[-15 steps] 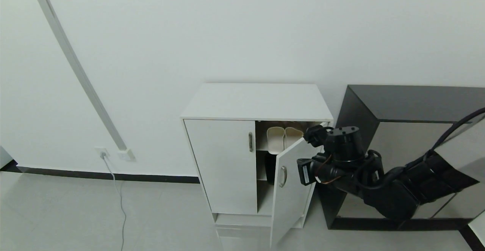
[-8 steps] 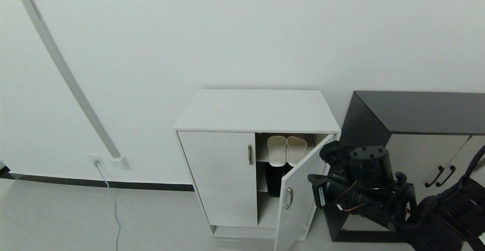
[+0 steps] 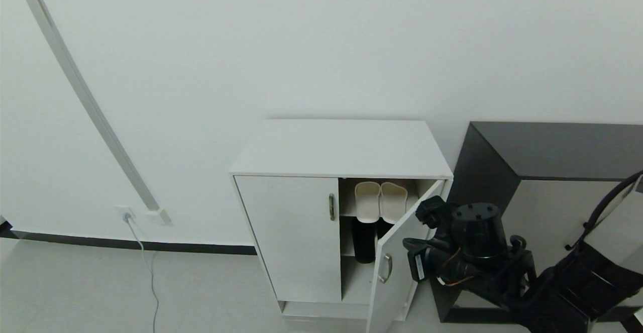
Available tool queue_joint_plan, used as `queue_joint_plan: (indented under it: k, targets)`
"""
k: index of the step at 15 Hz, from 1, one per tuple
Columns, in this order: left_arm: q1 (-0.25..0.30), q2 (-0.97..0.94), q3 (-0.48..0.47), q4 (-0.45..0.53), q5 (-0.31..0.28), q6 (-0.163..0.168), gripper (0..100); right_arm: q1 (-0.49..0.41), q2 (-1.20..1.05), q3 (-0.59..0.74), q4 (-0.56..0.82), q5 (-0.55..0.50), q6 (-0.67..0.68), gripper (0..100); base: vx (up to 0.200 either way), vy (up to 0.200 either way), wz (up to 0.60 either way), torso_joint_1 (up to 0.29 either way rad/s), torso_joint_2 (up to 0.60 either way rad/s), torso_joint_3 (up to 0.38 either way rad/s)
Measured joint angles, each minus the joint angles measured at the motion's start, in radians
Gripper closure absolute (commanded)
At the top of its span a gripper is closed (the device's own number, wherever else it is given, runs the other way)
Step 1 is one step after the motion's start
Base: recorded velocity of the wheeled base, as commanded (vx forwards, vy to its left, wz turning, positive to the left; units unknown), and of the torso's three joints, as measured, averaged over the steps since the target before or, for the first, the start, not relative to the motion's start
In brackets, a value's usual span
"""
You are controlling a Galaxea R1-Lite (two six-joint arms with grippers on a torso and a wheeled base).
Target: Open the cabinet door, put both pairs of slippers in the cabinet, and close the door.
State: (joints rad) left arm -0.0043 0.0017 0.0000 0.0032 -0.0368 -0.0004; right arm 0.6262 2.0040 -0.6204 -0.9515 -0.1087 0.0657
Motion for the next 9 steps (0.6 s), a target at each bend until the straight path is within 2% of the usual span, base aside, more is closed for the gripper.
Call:
queue_joint_plan:
  k: [9]
  targets:
    - [-0.001,0.0,0.0,0.0,0.0,-0.001,100,-0.015,0.145,-0.16,-0.023,-0.003,0.021,100,0.0,0.0,0.0,0.0,0.0,0.0]
